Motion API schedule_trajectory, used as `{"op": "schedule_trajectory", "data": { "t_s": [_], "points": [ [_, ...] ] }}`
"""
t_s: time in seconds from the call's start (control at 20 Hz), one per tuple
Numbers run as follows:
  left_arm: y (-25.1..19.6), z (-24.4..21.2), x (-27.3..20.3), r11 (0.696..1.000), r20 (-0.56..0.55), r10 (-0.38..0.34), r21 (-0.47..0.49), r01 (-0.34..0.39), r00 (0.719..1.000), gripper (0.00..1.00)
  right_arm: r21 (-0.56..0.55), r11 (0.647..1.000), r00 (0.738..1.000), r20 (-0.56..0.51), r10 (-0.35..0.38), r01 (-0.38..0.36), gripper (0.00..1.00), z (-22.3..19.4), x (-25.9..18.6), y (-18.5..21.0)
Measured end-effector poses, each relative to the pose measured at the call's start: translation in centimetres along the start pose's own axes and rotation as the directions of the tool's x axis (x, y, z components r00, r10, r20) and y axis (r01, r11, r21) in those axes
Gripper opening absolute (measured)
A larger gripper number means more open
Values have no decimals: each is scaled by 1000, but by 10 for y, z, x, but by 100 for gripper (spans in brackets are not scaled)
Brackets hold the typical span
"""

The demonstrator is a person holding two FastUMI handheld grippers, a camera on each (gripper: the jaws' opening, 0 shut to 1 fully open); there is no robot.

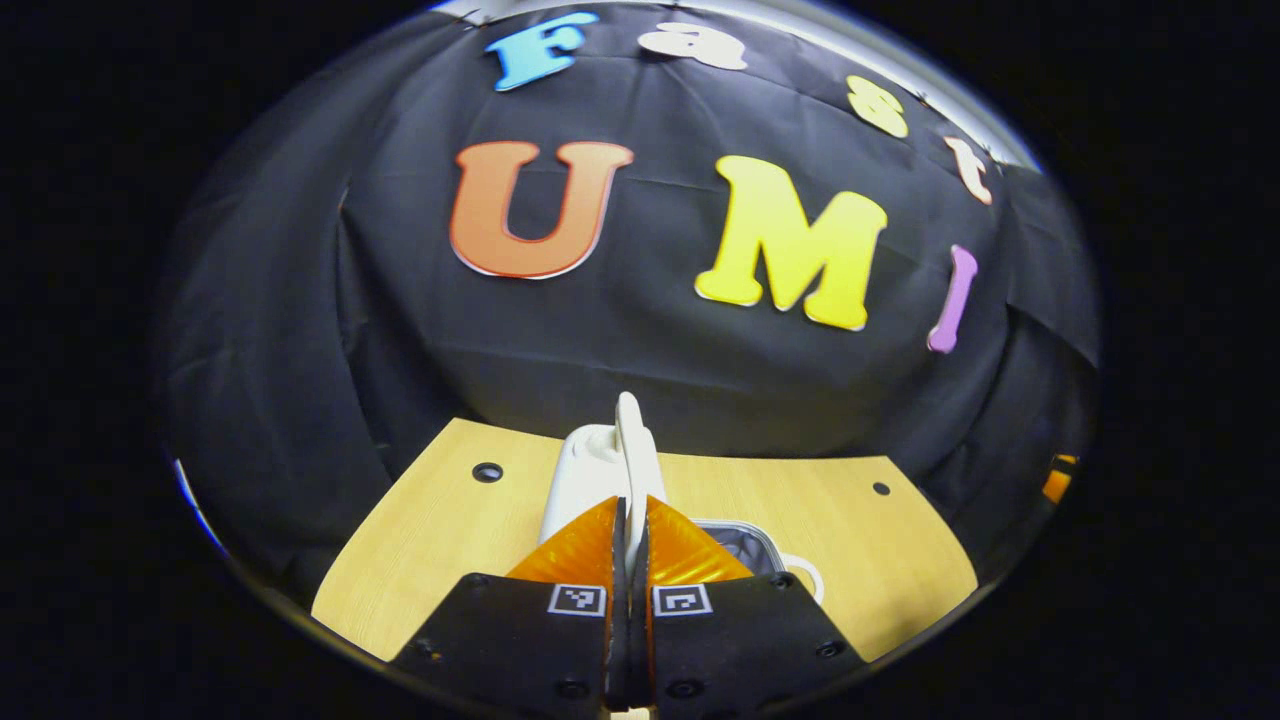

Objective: First open the suitcase, pack the skin care products into it, and then close the suitcase.

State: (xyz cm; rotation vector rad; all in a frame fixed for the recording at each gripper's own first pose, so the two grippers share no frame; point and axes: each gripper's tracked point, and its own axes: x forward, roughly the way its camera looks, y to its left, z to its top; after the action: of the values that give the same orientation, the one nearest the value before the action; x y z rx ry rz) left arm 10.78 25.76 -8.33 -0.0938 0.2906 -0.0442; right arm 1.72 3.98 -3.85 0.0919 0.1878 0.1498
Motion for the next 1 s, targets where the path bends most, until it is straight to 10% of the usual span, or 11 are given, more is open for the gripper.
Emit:
{"op": "schedule_trajectory", "data": {
  "t_s": [0.6,1.0],
  "points": [
    [-186,-122,56,947,-252,-140,247,204,958,4,2,999,998,-43,-39,39,81,-26,-17,-69],
    [-205,-195,78,900,-392,-21,394,188,920,4,93,992,987,-141,-76,90,80,-66,-25,-105]
  ]
}}
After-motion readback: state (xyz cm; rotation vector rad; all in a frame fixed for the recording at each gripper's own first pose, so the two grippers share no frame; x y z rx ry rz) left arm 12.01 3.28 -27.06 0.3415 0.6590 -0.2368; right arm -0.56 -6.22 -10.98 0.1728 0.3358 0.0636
